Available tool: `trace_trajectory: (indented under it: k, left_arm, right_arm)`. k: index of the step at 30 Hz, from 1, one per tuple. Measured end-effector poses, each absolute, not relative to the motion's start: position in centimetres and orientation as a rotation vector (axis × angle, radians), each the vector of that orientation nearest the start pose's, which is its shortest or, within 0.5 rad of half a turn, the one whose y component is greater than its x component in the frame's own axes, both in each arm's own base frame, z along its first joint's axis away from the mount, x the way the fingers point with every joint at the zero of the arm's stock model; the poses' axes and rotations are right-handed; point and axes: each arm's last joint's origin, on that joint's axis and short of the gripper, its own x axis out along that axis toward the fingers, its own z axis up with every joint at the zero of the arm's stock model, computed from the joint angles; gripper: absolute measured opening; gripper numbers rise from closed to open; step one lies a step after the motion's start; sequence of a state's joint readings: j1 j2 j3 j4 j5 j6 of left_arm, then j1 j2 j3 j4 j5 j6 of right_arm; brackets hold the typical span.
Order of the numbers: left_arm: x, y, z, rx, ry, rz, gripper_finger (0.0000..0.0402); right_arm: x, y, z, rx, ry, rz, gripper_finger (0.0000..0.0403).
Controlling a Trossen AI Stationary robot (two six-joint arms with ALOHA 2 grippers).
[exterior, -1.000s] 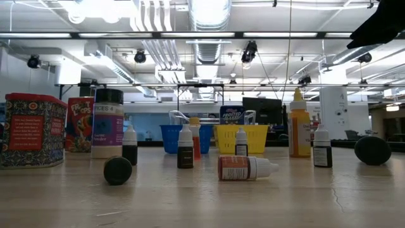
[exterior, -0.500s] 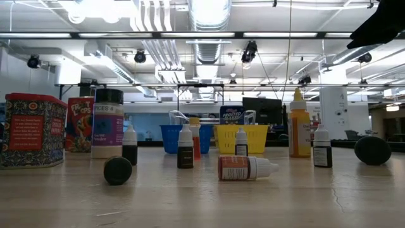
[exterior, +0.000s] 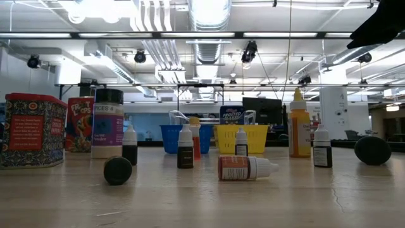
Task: Pick & Place Kitchen Items
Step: Put the green cereal box into the transparent bin
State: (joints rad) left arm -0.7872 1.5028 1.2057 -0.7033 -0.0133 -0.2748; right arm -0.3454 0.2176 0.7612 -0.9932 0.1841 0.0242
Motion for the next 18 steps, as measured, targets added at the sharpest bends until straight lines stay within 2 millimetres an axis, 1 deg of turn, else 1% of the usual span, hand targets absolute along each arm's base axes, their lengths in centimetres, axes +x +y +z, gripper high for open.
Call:
trace_trajectory:
  k: [4, 8, 18]
  left_arm:
    - [21.3, -22.0, 27.1, 0.156, 1.023, -0.569, 0.0287]
    - [21.3, -22.1, 26.9, 0.182, 1.008, -0.535, 0.0287]
    - [22.1, -23.0, 24.7, 0.244, 1.067, -0.527, 0.0287]
  right_arm:
    - [2.4, -1.4, 29.7, 0.06, 0.447, -0.526, 0.0363]
    - [2.4, -1.4, 29.7, 0.06, 0.447, -0.526, 0.0363]
    - [2.4, -1.4, 29.7, 0.06, 0.447, -0.526, 0.0363]
